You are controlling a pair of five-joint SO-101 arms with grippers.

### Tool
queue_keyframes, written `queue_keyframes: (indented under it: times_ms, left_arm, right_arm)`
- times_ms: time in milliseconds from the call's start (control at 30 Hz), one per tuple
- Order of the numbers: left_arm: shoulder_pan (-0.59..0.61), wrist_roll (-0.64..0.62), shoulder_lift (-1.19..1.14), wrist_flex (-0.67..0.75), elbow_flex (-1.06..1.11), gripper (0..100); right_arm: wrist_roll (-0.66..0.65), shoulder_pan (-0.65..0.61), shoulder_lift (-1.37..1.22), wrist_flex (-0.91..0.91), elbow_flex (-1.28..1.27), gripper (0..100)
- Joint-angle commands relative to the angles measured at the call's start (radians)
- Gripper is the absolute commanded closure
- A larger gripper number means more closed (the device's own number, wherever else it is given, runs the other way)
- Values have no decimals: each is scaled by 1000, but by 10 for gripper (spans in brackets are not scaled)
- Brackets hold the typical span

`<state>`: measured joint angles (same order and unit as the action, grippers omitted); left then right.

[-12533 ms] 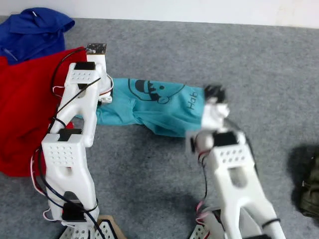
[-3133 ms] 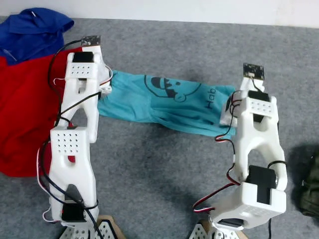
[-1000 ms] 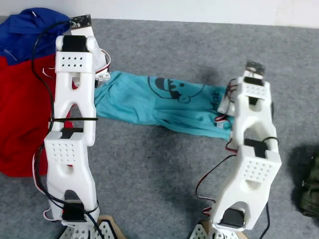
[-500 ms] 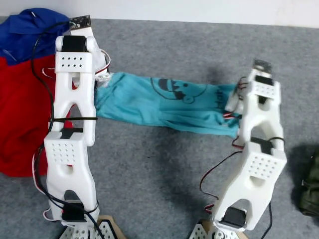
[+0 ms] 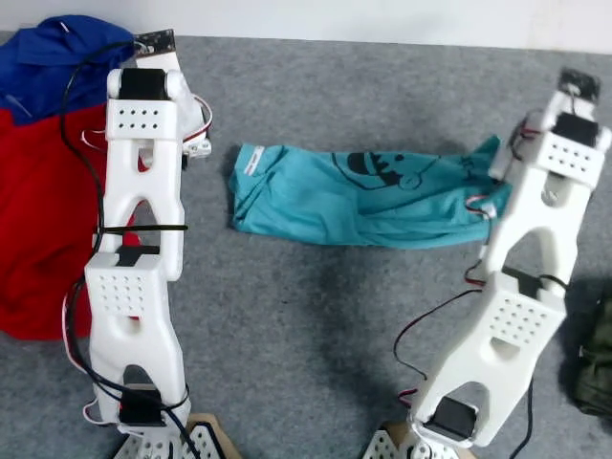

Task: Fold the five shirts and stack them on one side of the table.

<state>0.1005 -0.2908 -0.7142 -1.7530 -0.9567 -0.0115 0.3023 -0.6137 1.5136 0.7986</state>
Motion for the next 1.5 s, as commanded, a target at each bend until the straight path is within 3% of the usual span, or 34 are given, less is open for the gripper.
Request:
queue_keyframes:
  times_ms: [0,333,667,967,1133,1233,1467]
  left_arm:
    - [15,-8,-15,0,-12,993]
    - [71,-8,-53,43,-12,993]
    - [101,-8,-54,51,-10,993]
    - [113,-8,-56,71,-5,993]
    - [113,-8,-56,71,-5,993]
    - [113,-8,-58,72,-5,993]
    - [113,-8,-107,94,-12,993]
  right_arm:
    - [-6,-145,24,105,154,991]
    - [-3,-552,21,143,271,991]
    - [-3,-762,15,-21,259,991]
    - [-9,-820,-114,-61,268,977]
    - [-28,-825,-127,-27,271,779]
    - [-126,-851,-59,28,271,724]
    - [-140,-820,205,139,269,724]
